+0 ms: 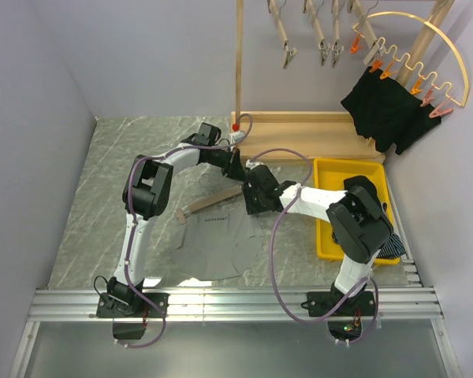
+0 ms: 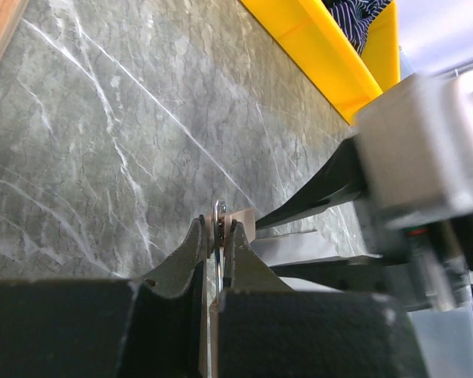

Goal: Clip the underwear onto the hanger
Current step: Clamp the underwear onto the hanger.

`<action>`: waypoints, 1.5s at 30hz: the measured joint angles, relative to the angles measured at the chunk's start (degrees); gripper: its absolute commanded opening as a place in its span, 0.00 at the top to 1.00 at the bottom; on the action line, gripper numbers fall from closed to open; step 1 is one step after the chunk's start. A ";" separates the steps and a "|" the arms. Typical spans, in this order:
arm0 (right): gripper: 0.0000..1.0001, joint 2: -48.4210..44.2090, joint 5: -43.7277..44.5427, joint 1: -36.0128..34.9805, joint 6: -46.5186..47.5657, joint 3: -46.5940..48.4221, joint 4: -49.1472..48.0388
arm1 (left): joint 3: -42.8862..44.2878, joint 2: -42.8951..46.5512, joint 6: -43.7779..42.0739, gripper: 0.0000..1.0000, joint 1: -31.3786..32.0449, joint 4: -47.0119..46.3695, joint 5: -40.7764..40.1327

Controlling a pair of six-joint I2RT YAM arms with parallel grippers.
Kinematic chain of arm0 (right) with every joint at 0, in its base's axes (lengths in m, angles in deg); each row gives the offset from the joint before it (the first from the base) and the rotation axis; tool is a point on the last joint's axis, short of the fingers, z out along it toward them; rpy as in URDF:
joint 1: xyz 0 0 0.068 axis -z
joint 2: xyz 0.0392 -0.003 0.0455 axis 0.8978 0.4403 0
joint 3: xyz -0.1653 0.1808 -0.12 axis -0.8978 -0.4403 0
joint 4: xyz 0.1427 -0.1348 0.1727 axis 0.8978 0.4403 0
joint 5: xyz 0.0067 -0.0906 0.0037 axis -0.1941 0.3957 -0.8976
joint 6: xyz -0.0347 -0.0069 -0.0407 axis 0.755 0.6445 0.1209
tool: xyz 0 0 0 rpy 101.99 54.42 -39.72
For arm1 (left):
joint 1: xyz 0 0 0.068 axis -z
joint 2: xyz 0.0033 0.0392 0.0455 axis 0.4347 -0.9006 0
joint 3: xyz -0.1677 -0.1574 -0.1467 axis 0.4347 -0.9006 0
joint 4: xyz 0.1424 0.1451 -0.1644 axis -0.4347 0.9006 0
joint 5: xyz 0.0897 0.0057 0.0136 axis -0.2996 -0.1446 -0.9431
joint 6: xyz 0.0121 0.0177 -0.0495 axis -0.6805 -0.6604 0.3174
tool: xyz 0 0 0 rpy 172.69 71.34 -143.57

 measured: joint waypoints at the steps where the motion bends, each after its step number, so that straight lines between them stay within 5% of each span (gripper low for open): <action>1: 0.57 0.72 0.17 -0.17 0.13 0.35 0.28 | 0.00 0.00 0.00 1.00 0.00 0.00 0.00; 7: 0.65 4.50 2.99 -1.92 1.22 3.58 0.46 | 0.00 0.00 -0.02 1.00 0.00 -0.02 -0.02; 14: 1.00 6.75 3.74 -2.34 2.10 6.25 0.90 | 0.00 0.00 -0.07 1.00 0.00 0.00 -0.02; 31: 1.00 -5.84 -3.26 1.88 2.91 -3.02 -0.33 | -2.47 0.07 -2.03 1.00 -0.98 1.51 1.09; 45: 1.00 -5.90 -7.50 4.85 2.86 -5.20 -5.35 | -2.64 1.09 -5.88 1.00 -1.22 6.03 4.33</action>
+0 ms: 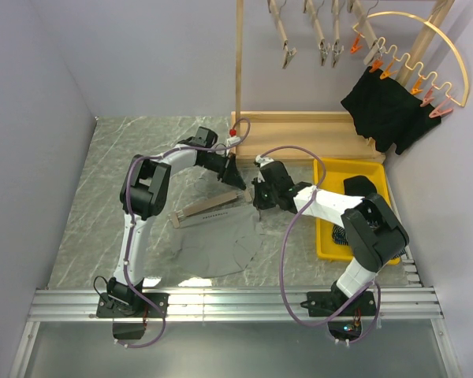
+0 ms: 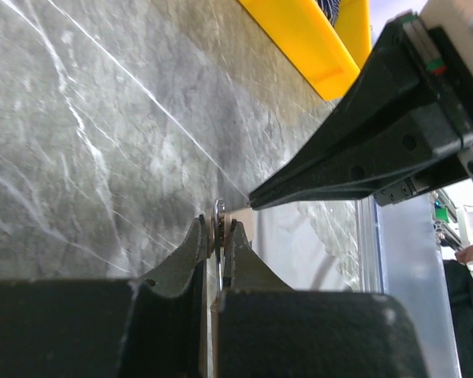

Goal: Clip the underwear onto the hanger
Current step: Clamp the underwear onto the hanger.

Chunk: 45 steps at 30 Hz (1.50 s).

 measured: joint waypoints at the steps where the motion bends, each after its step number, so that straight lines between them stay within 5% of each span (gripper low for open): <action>1: 1.00 0.00 -0.04 0.11 0.00 0.00 -0.35 | 0.00 0.00 -0.44 1.00 0.00 0.46 0.04; 45: 1.00 -0.35 0.28 0.48 0.81 0.17 -3.17 | 1.86 0.00 -12.09 1.00 1.16 13.90 1.84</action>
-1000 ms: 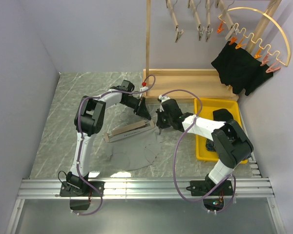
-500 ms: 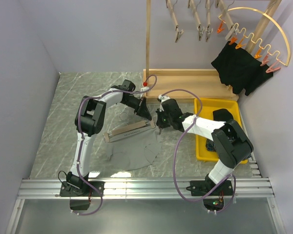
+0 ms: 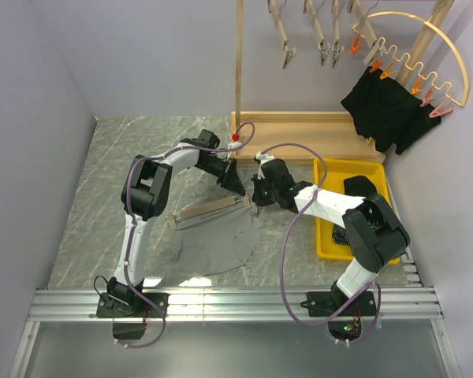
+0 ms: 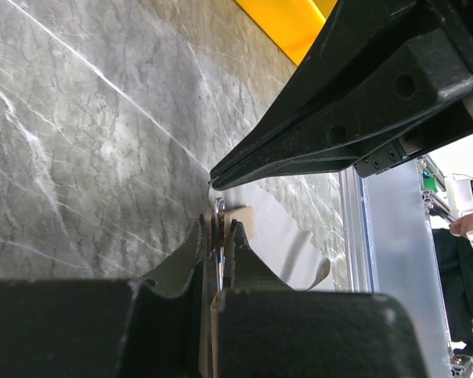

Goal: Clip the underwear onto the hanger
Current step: Clamp the underwear onto the hanger.

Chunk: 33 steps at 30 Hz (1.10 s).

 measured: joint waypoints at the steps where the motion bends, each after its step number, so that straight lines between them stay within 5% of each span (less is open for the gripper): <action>1: 1.00 -0.04 -0.02 0.00 -0.02 0.02 0.00 | 0.00 0.00 -0.22 1.00 0.00 0.13 0.00; 10: 1.00 -0.09 -0.26 0.00 -0.44 0.98 -0.13 | 0.04 0.00 -0.90 0.95 0.50 0.98 -0.09; 18: 1.00 -0.09 -0.72 0.13 -0.44 0.98 -0.13 | 0.63 0.00 -0.13 0.57 0.50 0.35 -1.18; 33: 1.00 -0.09 -0.50 0.87 0.09 0.94 -0.11 | 0.63 5.99 6.97 0.22 -2.29 -5.68 -6.56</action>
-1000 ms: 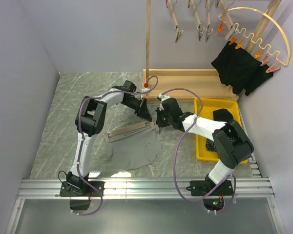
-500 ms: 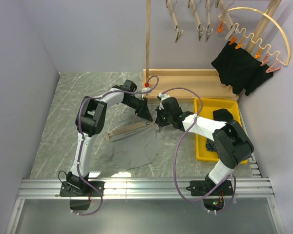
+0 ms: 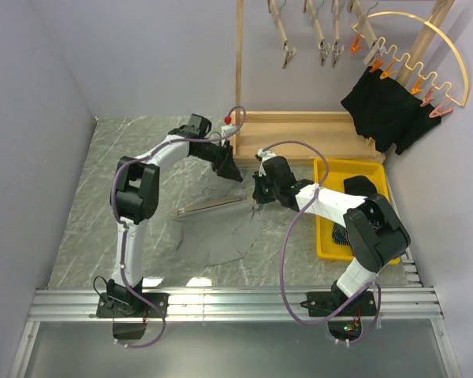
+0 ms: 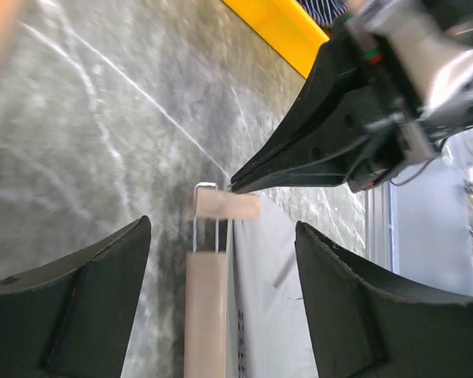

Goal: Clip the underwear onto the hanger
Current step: Clamp the underwear onto the hanger.

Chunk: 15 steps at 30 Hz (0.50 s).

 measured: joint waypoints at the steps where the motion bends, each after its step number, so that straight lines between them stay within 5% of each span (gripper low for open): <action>1: 1.00 0.00 -0.02 0.04 0.07 0.00 0.07 | 0.00 0.66 0.20 0.21 -0.39 0.07 -0.35; 9: 1.00 0.00 -0.68 0.24 1.07 -0.26 1.79 | -2.80 11.39 0.92 0.21 -7.23 0.24 -4.68; 15: 0.68 0.46 -2.12 0.24 2.08 -0.26 4.76 | -11.50 22.36 -1.07 0.22 -12.33 0.46 -9.11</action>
